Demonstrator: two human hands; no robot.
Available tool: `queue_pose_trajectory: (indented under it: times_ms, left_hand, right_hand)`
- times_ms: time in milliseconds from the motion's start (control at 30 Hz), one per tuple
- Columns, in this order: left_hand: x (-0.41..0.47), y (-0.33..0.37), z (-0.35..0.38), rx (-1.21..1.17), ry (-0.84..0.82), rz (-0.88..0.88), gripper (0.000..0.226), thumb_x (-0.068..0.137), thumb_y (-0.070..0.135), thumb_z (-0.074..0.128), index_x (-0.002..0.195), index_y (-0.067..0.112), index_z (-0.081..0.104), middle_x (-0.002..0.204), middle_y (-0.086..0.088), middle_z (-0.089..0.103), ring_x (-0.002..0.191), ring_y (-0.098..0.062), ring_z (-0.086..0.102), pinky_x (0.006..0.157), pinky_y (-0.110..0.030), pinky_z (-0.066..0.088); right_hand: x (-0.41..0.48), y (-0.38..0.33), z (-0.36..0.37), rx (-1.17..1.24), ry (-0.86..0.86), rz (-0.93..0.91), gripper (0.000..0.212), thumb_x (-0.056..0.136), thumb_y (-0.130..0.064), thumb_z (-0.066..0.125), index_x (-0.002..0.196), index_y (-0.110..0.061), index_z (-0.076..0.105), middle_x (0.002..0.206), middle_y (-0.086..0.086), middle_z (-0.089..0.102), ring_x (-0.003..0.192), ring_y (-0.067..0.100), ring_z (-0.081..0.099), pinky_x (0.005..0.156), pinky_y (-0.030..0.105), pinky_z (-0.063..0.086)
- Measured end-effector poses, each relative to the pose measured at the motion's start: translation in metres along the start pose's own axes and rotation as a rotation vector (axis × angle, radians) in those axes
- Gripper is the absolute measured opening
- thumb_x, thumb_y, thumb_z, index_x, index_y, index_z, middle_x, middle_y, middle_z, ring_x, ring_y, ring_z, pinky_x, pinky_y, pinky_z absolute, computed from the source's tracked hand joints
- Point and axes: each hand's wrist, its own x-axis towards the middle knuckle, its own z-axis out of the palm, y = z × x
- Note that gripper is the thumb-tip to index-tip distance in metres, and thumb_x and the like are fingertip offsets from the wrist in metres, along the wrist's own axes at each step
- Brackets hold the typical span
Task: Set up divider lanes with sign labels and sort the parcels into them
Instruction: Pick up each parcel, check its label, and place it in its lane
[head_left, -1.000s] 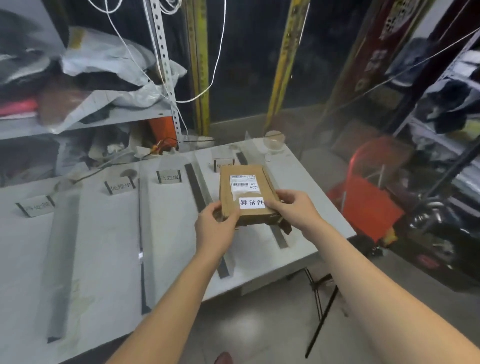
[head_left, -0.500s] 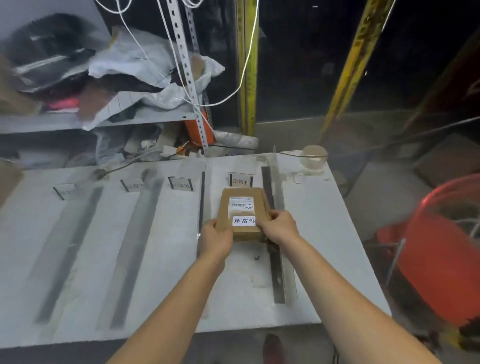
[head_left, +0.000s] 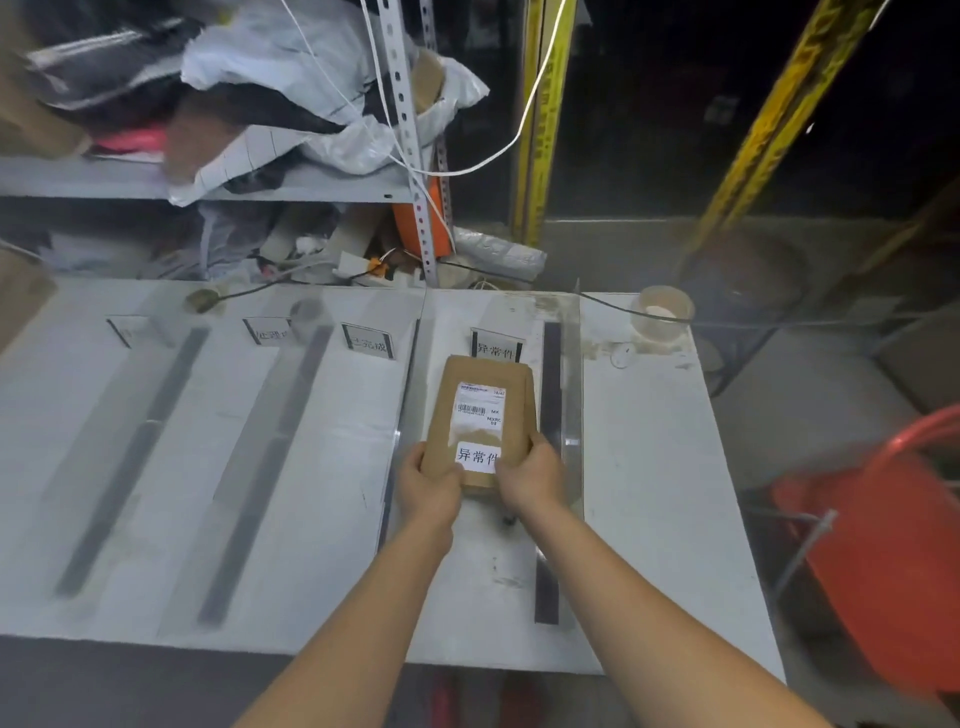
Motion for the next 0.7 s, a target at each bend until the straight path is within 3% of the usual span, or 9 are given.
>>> queue_pose_trajectory:
  times_ms: [133, 267, 400, 500, 567, 633, 700]
  left_hand:
    - [0.009, -0.008, 0.007, 0.056, 0.025, 0.025, 0.033, 0.083, -0.003, 0.064, 0.106, 0.019, 0.057, 0.087, 0.011, 0.062, 0.072, 0.0, 0.058, 0.054, -0.014, 0.042]
    - [0.011, -0.009, 0.007, 0.166, -0.078, 0.124, 0.04, 0.082, -0.003, 0.067, 0.112, 0.021, 0.056, 0.098, 0.005, 0.064, 0.086, -0.014, 0.063, 0.068, -0.02, 0.046]
    - [0.009, -0.001, 0.0, 0.229, -0.145, 0.216, 0.042, 0.082, 0.0, 0.068, 0.115, 0.025, 0.058, 0.105, 0.007, 0.066, 0.099, -0.018, 0.065, 0.075, -0.02, 0.048]
    - [0.006, 0.014, -0.01, 0.226, -0.18, 0.271, 0.045, 0.085, 0.0, 0.068, 0.112, 0.032, 0.051, 0.095, 0.023, 0.058, 0.095, -0.002, 0.062, 0.069, -0.003, 0.04]
    - [0.003, 0.027, -0.022, 0.242, -0.211, 0.317, 0.045, 0.087, 0.005, 0.07, 0.121, 0.028, 0.051, 0.106, 0.026, 0.054, 0.097, 0.008, 0.055, 0.078, 0.002, 0.036]
    - [0.001, 0.042, -0.038, 0.263, -0.238, 0.383, 0.059, 0.086, 0.014, 0.074, 0.139, 0.017, 0.049, 0.132, 0.014, 0.055, 0.121, -0.002, 0.052, 0.098, -0.011, 0.035]
    - [0.0, 0.059, -0.061, 0.281, -0.229, 0.446, 0.066, 0.085, 0.02, 0.076, 0.144, 0.015, 0.047, 0.141, 0.006, 0.053, 0.13, -0.008, 0.049, 0.105, -0.019, 0.035]
  right_hand:
    - [0.0, 0.006, 0.01, 0.108, 0.072, 0.013, 0.034, 0.083, -0.01, 0.065, 0.116, -0.017, 0.064, 0.107, 0.003, 0.071, 0.1, 0.026, 0.068, 0.086, 0.039, 0.057]
    - [-0.003, 0.005, 0.012, 0.081, 0.091, 0.012, 0.043, 0.085, -0.005, 0.067, 0.126, -0.014, 0.061, 0.117, 0.004, 0.068, 0.107, 0.027, 0.065, 0.091, 0.036, 0.053]
    - [-0.006, 0.0, 0.007, 0.075, 0.074, -0.001, 0.047, 0.085, -0.007, 0.067, 0.131, -0.012, 0.058, 0.121, 0.004, 0.068, 0.107, 0.024, 0.065, 0.089, 0.029, 0.051]
    - [-0.013, -0.01, -0.001, 0.078, 0.064, -0.035, 0.051, 0.084, -0.013, 0.07, 0.134, -0.013, 0.057, 0.124, 0.004, 0.067, 0.11, 0.023, 0.064, 0.089, 0.028, 0.05]
    - [-0.017, -0.02, -0.006, 0.091, 0.049, -0.072, 0.055, 0.084, -0.014, 0.072, 0.136, -0.012, 0.055, 0.129, 0.004, 0.064, 0.115, 0.022, 0.061, 0.09, 0.027, 0.049]
    - [-0.021, -0.033, -0.012, 0.081, 0.03, -0.13, 0.053, 0.085, -0.013, 0.072, 0.135, -0.012, 0.056, 0.127, 0.003, 0.064, 0.11, 0.019, 0.062, 0.079, 0.017, 0.045]
    - [-0.026, -0.05, -0.015, 0.058, 0.005, -0.217, 0.047, 0.088, -0.016, 0.07, 0.133, -0.014, 0.059, 0.115, 0.0, 0.066, 0.09, 0.013, 0.061, 0.06, 0.005, 0.041]
